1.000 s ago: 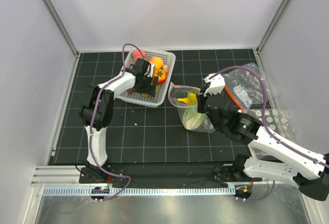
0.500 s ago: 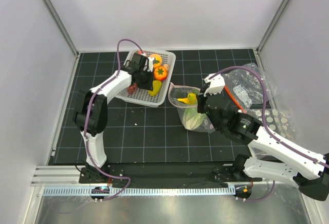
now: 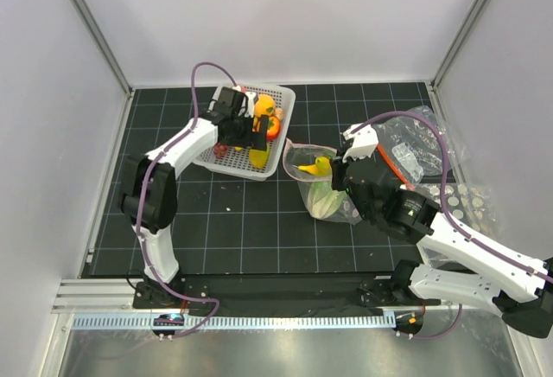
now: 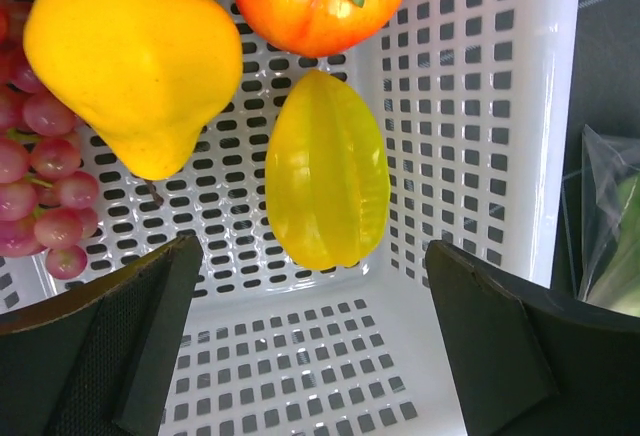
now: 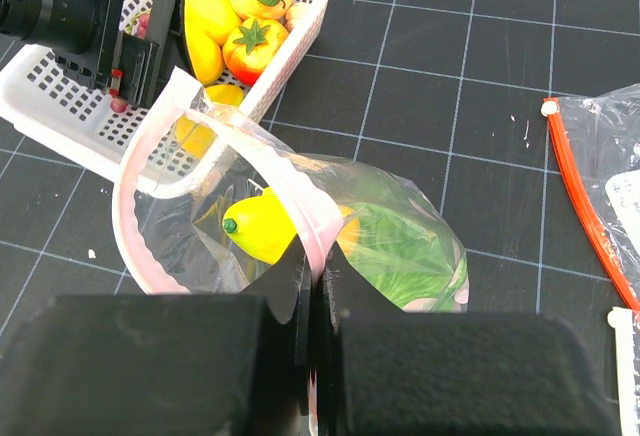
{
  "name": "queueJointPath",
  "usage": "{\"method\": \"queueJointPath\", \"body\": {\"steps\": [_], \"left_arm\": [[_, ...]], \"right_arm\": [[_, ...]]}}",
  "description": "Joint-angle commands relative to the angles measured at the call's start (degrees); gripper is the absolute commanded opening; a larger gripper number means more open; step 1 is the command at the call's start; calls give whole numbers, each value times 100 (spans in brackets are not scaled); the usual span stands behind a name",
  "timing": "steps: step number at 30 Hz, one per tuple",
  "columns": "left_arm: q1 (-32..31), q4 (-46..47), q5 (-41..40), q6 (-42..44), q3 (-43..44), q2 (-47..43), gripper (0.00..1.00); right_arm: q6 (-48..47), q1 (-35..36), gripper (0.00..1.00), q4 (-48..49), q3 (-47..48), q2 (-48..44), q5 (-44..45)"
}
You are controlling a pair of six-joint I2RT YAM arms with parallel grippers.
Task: Place the food in the zip-top bag and seal the zipper
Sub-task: Pick up the fake fruit from the bin.
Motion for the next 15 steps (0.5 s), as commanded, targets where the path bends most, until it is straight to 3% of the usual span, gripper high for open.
{"method": "queueJointPath", "body": {"steps": [1,15], "left_arm": [[-13,132,-229,-144,264,-258,100],[-83,-360,-370,-698,924,990,100]], "right_arm": [[52,21,1,381,37,-13,57],[69,30,1,390,28,32,39]]}}
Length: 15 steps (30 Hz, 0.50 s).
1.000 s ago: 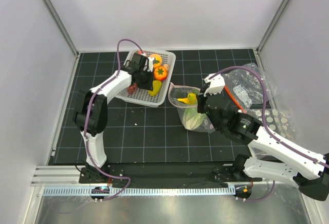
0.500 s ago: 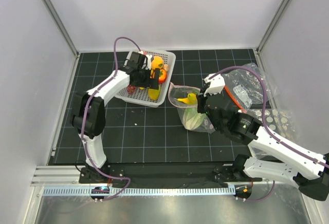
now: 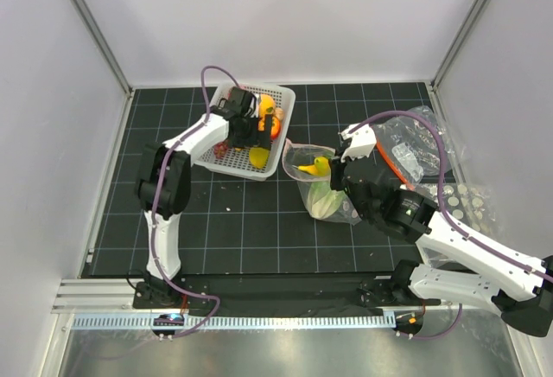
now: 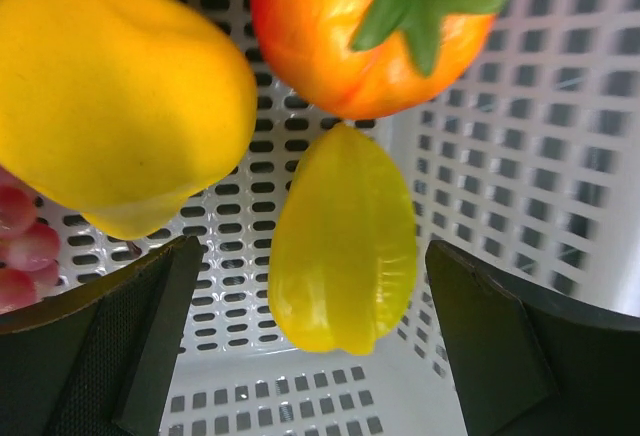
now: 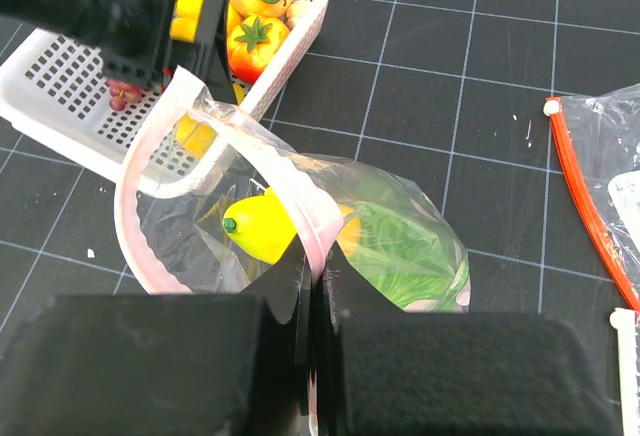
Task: Place the food in the zip-top bag and seal the zipper
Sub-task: Pick up the fake fruit from the bin.
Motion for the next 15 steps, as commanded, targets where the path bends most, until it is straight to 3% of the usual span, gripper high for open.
{"method": "queueJointPath", "body": {"steps": [1,5,11,14,15], "left_arm": [[-59,-314,-145,-180,163,101,100],[-252,-332,-311,-171,119,381,100],[-464,1,-802,-215,40,576,86],[-481,537,-1041,-329,-407,269,78],[-481,669,-1076,-347,-496,68,72]], "right_arm": [[69,21,1,355,28,-49,46],[69,21,1,355,28,-67,37],[78,21,1,363,19,-58,-16],[69,21,1,363,28,-32,-34],[78,30,1,363,28,-32,-34]]}}
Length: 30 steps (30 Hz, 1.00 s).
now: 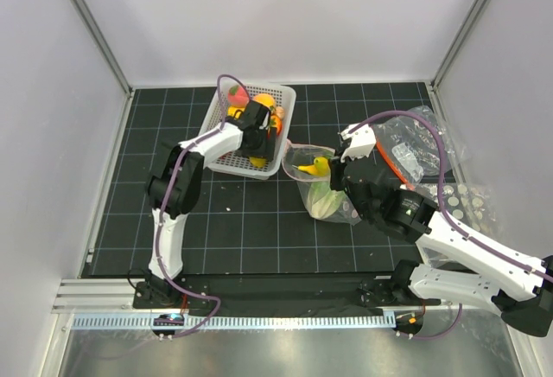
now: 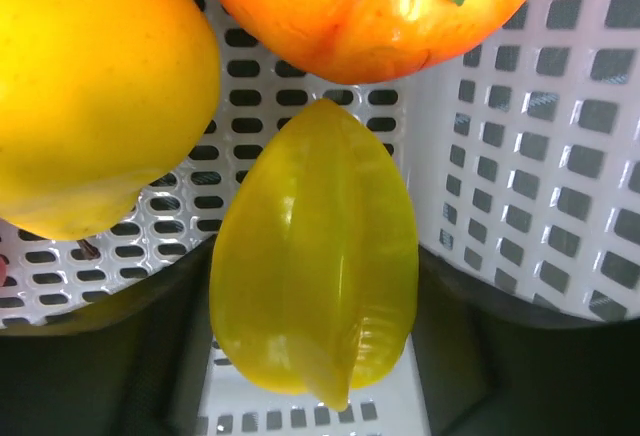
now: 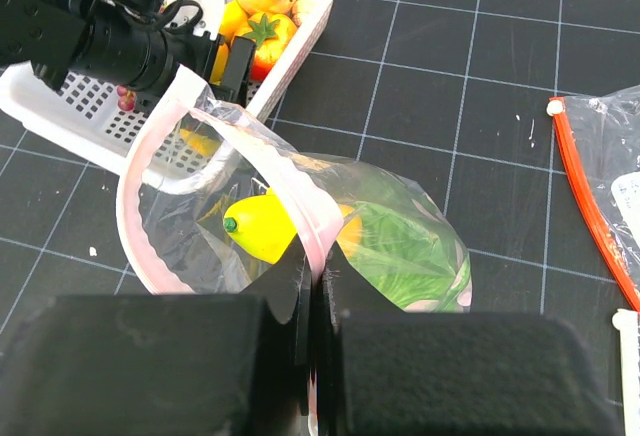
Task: Place the food in the zip-top bag and seal the zipper
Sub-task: Pick up the fake fruit from the bin, then pick up the fake fruit from the zipper food storage bag.
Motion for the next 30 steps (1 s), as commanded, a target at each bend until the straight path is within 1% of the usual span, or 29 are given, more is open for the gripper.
{"method": "queueJointPath", "body": {"steps": [1,3,5,9,12,13,16,17,19,20,21,22,23,24,26,28,29,30], "left_arm": [[-20,693,-265,-168,-347,-430,66],[-20,739,-257,-194,-462,-641,55],[-20,687,-265,-212,-454,-764,50],[-12,502,-309,-177,-436,-1247,50],[-20,405,-240,-203,-515,-1783,50],[-20,414,-126,-281,-567,-2080,50],[-20,562,77,-544,-813,-2530,50],[-29,650,312,-641,-901,-2845,50],[-29,992,472,-948,-1242,-3207,50],[-38,1150,682,-1046,-1410,-3600,50],[-64,1509,727,-1134,-1568,-3804,50],[-99,1669,789,-1204,-1883,-3997,50],[-134,1836,815,-1292,-2025,-4443,50],[-169,2177,850,-1328,-2157,-4630,50],[-354,2539,903,-1345,-2597,-5183,50],[-617,3162,947,-1311,-3061,-5492,50],[-705,3591,1052,-1275,-3203,-5694,50],[-880,3822,1157,-1240,-3335,-5774,50]], "right_arm": [[69,30,1,361,36,-32,1],[78,21,1,361,28,-41,10],[87,30,1,370,28,-32,2],[78,21,1,361,36,-5,-7],[104,21,1,379,19,3,-16],[104,30,1,379,19,3,-16],[131,21,1,370,45,38,-60],[139,30,1,353,54,56,-95],[183,21,1,326,98,65,-148],[218,21,1,274,150,74,-218],[253,30,1,126,281,91,-244],[289,21,1,37,343,109,-279],[367,21,1,-77,431,135,-323],[403,21,1,-348,641,179,-454],[508,21,1,-561,809,276,-604],[570,21,1,-702,959,328,-894],[631,30,1,-754,1011,355,-1034],[675,21,1,-798,1160,381,-1271]]}}
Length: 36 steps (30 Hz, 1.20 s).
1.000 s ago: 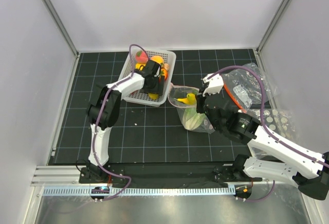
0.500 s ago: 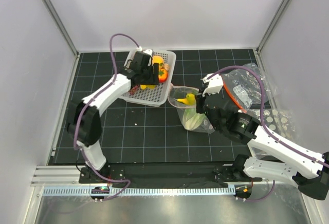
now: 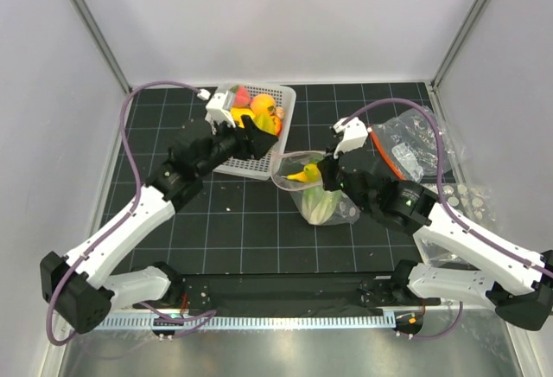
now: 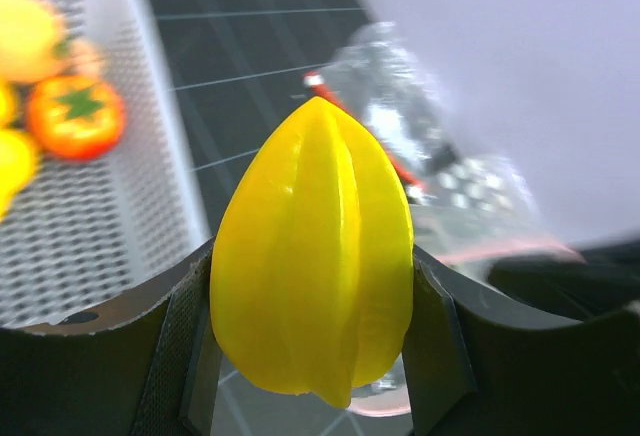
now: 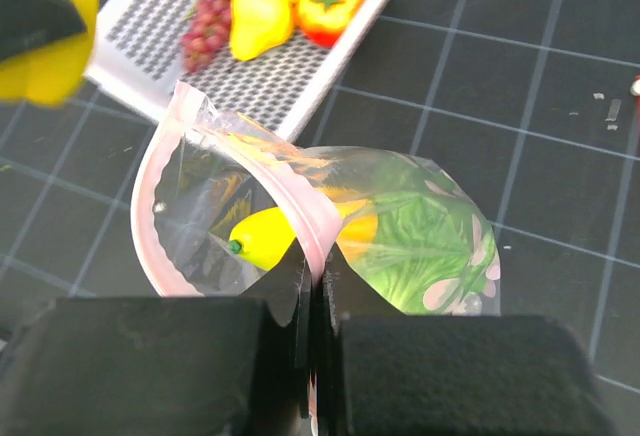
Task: Place the food in the zip-top bag and seal the zipper
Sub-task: Pick up the fake fruit from the zipper food storage bag.
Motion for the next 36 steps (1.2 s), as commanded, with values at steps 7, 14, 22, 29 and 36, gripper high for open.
{"method": "queueJointPath", "body": {"steps": [7,14,22,29,36], "left_arm": [[-928,2222,1106,449,-742,-668,49],[-1157,1932,1362,1372,-1023,-1020,49],[-1157,2695,1283,1645,-2112,-1098,49],[-1341,2881,1257,2356,-2552,-2153,49],[-1605,1941,1248,2945,-1982,-1575,46]], "right_arm": [[566,21,1,-302,973,117,-1806],[645,21,1,-626,1527,196,-2265],[724,21,1,-222,1106,-15,-2204],[645,13,1,-337,1141,161,-2081],[645,13,1,-337,1185,170,-2274]]}}
